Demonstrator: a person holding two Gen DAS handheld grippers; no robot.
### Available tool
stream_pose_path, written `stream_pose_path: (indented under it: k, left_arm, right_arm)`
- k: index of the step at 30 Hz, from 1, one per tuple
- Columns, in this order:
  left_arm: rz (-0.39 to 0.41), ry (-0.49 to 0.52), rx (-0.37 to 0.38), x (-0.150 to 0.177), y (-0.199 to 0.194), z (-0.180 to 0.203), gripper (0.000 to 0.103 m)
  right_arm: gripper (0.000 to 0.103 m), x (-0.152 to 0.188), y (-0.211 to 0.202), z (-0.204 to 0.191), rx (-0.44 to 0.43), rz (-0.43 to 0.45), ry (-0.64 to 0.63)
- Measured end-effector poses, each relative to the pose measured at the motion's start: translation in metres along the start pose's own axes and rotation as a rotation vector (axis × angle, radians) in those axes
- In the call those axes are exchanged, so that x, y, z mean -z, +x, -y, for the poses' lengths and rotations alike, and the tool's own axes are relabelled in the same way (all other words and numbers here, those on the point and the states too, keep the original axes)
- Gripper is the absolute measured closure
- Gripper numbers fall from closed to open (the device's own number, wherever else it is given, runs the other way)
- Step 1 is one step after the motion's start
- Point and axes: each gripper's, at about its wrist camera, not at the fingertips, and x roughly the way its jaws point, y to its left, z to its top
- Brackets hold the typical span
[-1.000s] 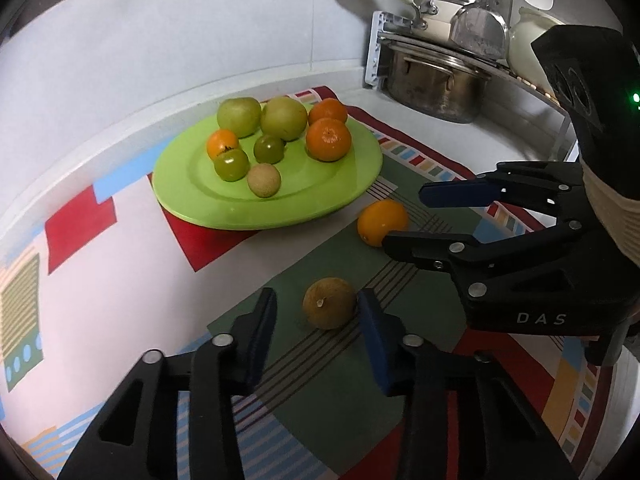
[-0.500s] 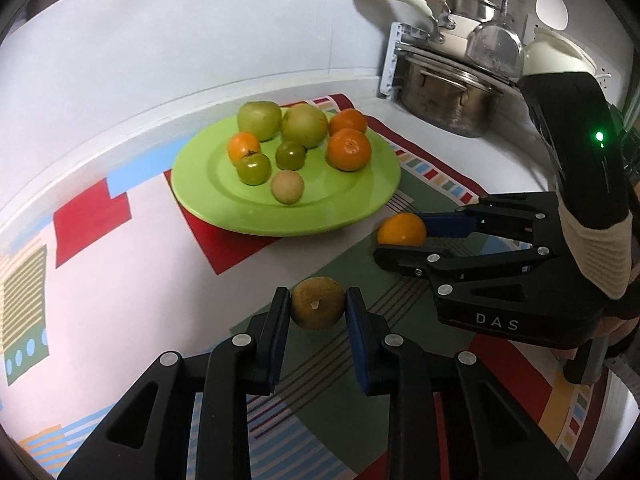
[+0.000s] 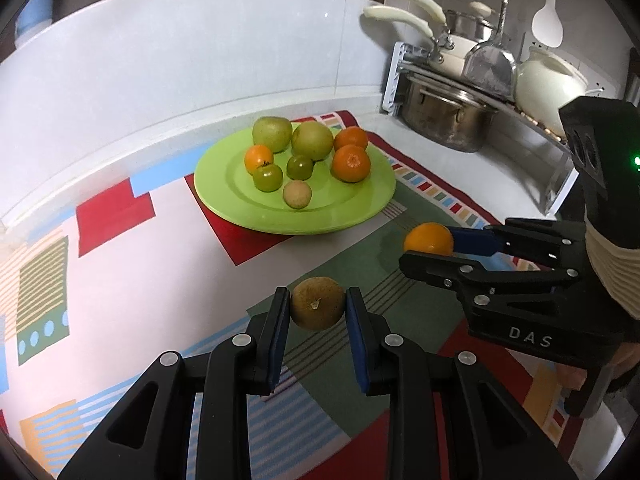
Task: Organize fruits
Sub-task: 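Grasp the brown round fruit with the left tool while the right tool grasps the orange, then carry both fruits onto the green plate and open both tools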
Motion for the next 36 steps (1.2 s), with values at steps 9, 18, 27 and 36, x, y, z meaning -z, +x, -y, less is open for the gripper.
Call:
stream_pose_path:
  k: [9, 18, 27, 36]
  left_arm:
    - [0.048, 0.014, 0.006, 0.004, -0.031, 0.001, 0.075]
    - [0.096, 0.031, 0.020, 0.001, -0.056, -0.002, 0.075]
    - [0.151, 0.068, 0.025, -0.017, -0.070, -0.008, 0.075]
    - [0.202, 0.095, 0.006, -0.043, -0.070, -0.023, 0.075]
  right_arm:
    - [0.066, 0.012, -0.037, -0.011, 0.029, 0.057, 0.082]
    - [0.066, 0.011, -0.066, -0.021, 0.071, 0.123, 0.136]
    - [0.066, 0.000, -0.085, -0.030, 0.113, 0.200, 0.160]
    - [0.066, -0.020, -0.083, -0.037, 0.153, 0.252, 0.166]
